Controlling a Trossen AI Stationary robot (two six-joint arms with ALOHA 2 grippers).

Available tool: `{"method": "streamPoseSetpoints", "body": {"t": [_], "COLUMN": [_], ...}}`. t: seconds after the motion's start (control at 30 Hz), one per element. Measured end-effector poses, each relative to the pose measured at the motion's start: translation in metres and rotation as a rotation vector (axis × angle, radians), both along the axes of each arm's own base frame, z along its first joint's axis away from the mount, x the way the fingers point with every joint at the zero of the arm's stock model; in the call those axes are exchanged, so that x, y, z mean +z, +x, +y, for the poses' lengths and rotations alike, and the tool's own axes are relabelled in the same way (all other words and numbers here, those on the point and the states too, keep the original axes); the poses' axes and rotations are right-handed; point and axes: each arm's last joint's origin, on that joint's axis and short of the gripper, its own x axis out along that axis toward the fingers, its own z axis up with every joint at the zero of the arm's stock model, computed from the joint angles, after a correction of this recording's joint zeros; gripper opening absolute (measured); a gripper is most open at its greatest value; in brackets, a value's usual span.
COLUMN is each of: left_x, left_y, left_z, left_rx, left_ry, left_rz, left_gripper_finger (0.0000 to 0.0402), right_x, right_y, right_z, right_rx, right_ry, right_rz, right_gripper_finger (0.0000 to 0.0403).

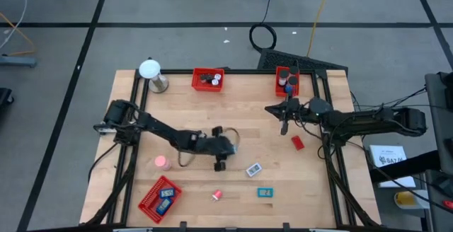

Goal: Pick & Place Office items
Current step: Put the blue charger adapter into the top left red basket

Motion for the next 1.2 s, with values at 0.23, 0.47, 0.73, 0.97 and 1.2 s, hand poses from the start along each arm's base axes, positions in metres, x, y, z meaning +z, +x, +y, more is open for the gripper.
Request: {"method": "streamPoseSetpoints", "body": {"t": [0.23, 0.47, 0.73, 0.97, 1.2], "left_x": [-0.01, -0.008, -0.006, -0.003, -0.002], "left_y": [-0.031, -0.037, -0.036, -0.035, -0.035], "left_z": [0.029, 0.049, 0.053, 0.052, 0.052], "left_rx": [0.07, 0.064, 0.038, 0.033, 0.017], "left_ry": [-0.048, -0.011, 0.024, 0.023, 0.011], "left_rz": [-0.398, -0.466, -0.476, -0.506, -0.518], "left_gripper_finger": [0.013, 0.013, 0.013, 0.013, 0.013], "right_x": [0.017, 0.029, 0.026, 0.019, 0.021], "right_y": [0.036, 0.087, 0.121, 0.132, 0.135], "right_z": [0.009, 0.03, 0.039, 0.04, 0.04], "right_rx": [-0.052, 0.095, 0.165, 0.229, 0.238], "right_ry": [0.086, 0.122, 0.133, 0.112, 0.075], "right_rz": [0.25, 0.396, 0.447, 0.433, 0.392], "right_gripper_finger": [0.0031, 0.0107, 0.0195, 0.0206, 0.0153]}}
